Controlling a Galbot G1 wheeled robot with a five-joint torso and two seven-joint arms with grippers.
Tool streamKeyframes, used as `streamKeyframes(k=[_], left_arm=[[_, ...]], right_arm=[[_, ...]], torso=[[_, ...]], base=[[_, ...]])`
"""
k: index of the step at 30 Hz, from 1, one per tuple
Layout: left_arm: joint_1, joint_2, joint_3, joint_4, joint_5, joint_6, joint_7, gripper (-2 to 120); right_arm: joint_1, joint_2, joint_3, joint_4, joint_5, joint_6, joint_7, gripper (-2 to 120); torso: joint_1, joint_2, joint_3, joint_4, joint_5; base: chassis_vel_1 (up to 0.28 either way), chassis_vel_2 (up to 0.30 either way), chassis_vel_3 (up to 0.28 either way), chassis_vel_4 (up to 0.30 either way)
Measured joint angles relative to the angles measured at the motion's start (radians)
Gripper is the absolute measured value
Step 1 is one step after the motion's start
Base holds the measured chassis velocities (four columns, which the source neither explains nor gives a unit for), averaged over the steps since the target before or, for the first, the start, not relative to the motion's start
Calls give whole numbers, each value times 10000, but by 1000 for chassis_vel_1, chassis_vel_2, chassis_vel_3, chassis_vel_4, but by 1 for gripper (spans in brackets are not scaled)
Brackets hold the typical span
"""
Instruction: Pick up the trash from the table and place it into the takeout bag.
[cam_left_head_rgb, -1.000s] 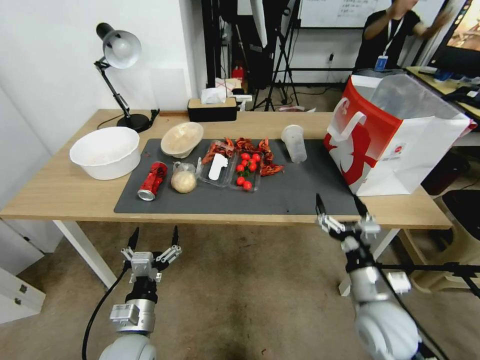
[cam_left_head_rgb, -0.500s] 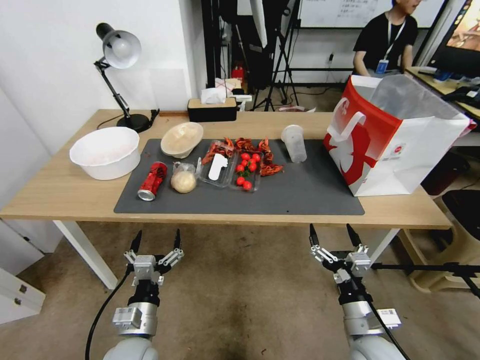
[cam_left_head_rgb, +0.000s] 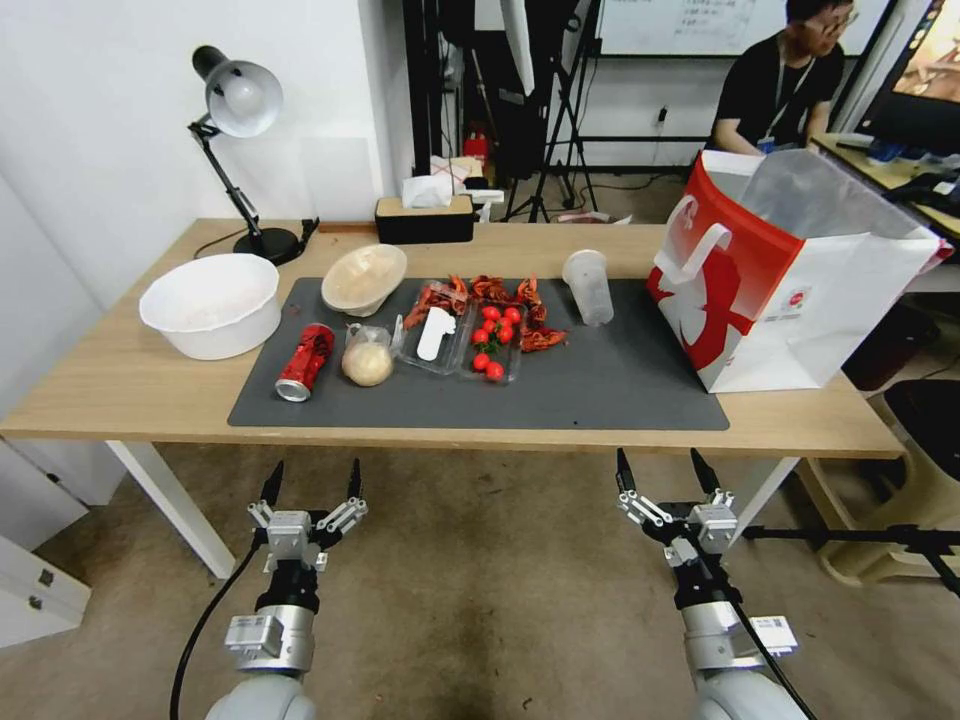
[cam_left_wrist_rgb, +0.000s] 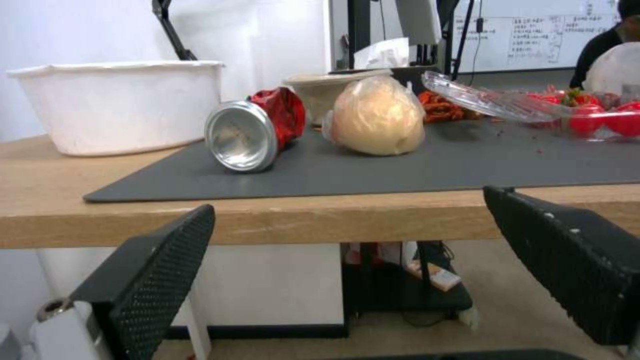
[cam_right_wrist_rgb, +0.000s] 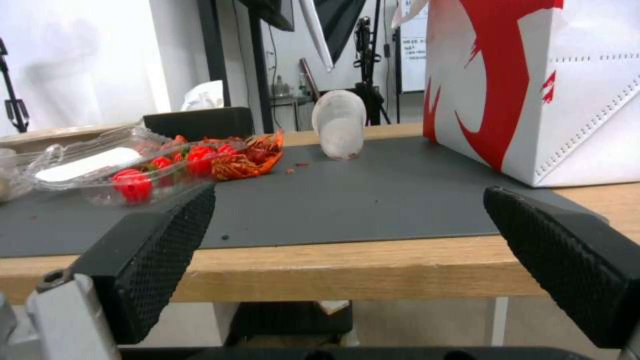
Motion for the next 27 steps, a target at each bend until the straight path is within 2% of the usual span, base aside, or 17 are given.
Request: streamKeyframes(k=[10, 14, 17, 18, 21, 22, 26, 27], left_arm=[[-63, -23, 57, 66, -25, 13, 6, 100], [-36, -100, 33, 74, -40, -35, 104, 100], [-39, -118, 16, 69, -42, -52, 150, 100], [-39, -118, 16, 69, -42, -52, 150, 100], [-86, -82, 29, 43, -42, 33, 171, 100], [-86, -82, 29, 43, -42, 33, 171, 100], [-108, -7, 35, -46, -75, 244, 234, 100], [-108, -7, 35, -46, -75, 244, 234, 100]], right_arm=[[85, 103, 1, 3, -38, -118, 54, 100], [403, 80, -243, 273, 259, -871, 52, 100], [1497, 48, -512, 500, 391, -1808, 209, 100], [1497, 48, -512, 500, 391, -1808, 209, 100], [2537, -18, -717, 561, 450, -2871, 455, 100], [2537, -18, -717, 561, 450, -2871, 455, 100], [3336, -159, -907, 549, 712, -4091, 699, 100], [3336, -159, -907, 549, 712, -4091, 699, 100]], torso=[[0, 0, 0, -1, 0], [1, 0, 0, -2, -1], [2, 0, 0, 1, 0], [2, 0, 0, 1, 0], [3, 0, 1, 0, 0], [3, 0, 1, 0, 0], [2, 0, 1, 0, 0], [2, 0, 1, 0, 0]], base=[[0, 0, 0, 0], [0, 0, 0, 0], [0, 0, 0, 0], [0, 0, 0, 0], [0, 0, 0, 0], [0, 0, 0, 0], [0, 0, 0, 0], [0, 0, 0, 0]])
